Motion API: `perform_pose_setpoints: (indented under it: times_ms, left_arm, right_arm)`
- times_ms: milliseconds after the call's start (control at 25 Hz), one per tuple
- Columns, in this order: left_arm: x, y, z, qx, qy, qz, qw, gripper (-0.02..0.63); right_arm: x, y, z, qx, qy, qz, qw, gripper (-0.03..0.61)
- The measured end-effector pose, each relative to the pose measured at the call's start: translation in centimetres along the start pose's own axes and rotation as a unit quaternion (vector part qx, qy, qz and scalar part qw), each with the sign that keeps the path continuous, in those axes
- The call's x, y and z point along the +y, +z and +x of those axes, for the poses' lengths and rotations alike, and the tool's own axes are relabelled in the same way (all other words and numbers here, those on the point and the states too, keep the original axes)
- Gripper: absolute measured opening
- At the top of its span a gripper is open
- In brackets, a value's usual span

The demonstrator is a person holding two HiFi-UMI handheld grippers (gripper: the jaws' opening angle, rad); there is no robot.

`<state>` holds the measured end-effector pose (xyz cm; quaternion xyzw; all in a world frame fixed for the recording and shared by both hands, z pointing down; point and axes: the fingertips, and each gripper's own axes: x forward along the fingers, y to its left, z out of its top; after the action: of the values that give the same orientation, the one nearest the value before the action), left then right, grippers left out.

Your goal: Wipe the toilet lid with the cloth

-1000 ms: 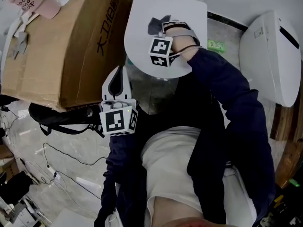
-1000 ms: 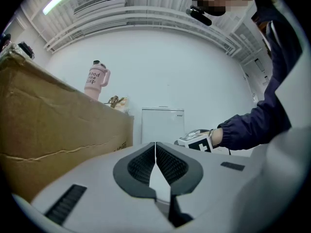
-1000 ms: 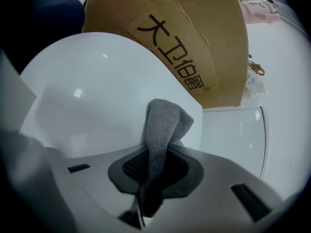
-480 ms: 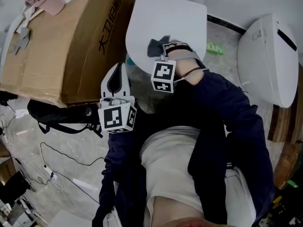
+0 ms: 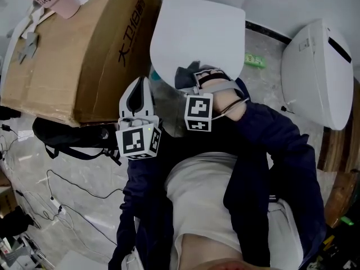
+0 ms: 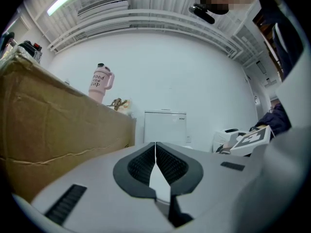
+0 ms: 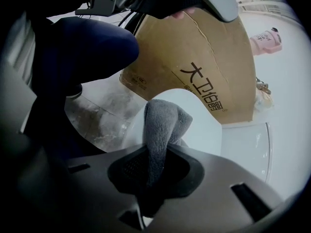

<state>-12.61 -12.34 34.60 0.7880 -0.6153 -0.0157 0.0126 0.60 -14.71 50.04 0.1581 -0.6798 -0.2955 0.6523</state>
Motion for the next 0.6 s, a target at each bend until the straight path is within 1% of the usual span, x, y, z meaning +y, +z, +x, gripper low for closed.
perform_pose_setpoints:
  times_ms: [120, 200, 280, 360, 400, 440, 480, 600]
  left_arm:
    - [0.2, -0.1, -0.2, -0.001, 0.002, -0.002, 1.0000, 0.017]
    - [0.3, 0.0, -0.4, -0.002, 0.002, -0.002, 1.0000, 0.017]
    - [0.4, 0.0, -0.6, -0.004, 0.001, -0.002, 1.0000, 0.017]
    - [0.4, 0.1, -0.8, -0.004, 0.001, -0.001, 1.0000, 0.017]
    - [0.4, 0.1, -1.0, -0.003, 0.002, -0.001, 1.0000, 0.017]
    - [0.5, 0.1, -1.2, -0.003, 0.003, -0.002, 1.0000, 0.017]
    - [0.6, 0.0, -1.3, -0.003, 0.005, -0.004, 1.0000, 0.017]
    - [1.4, -0.2, -1.9, 0.000, 0.014, -0.008, 0.9999, 0.017]
  right_arm:
    - [0.6, 0.2, -0.3, -0.004, 0.017, -0.004, 1.000, 0.063]
    - [0.7, 0.2, -0.3, -0.011, 0.039, 0.002, 0.999, 0.063]
    - [0.7, 0.2, -0.2, -0.023, 0.085, 0.020, 0.996, 0.063]
    - [0.1, 0.1, -0.2, -0.040, 0.139, 0.050, 0.988, 0.063]
    - [-0.8, -0.1, -0.1, -0.047, 0.154, 0.066, 0.985, 0.063]
    - [-2.2, -0.3, 0.1, -0.051, 0.155, 0.080, 0.983, 0.064]
    - [-3.9, -0.7, 0.5, -0.051, 0.143, 0.090, 0.984, 0.064]
    - [-9.8, -1.5, 2.4, -0.051, 0.083, 0.105, 0.990, 0.064]
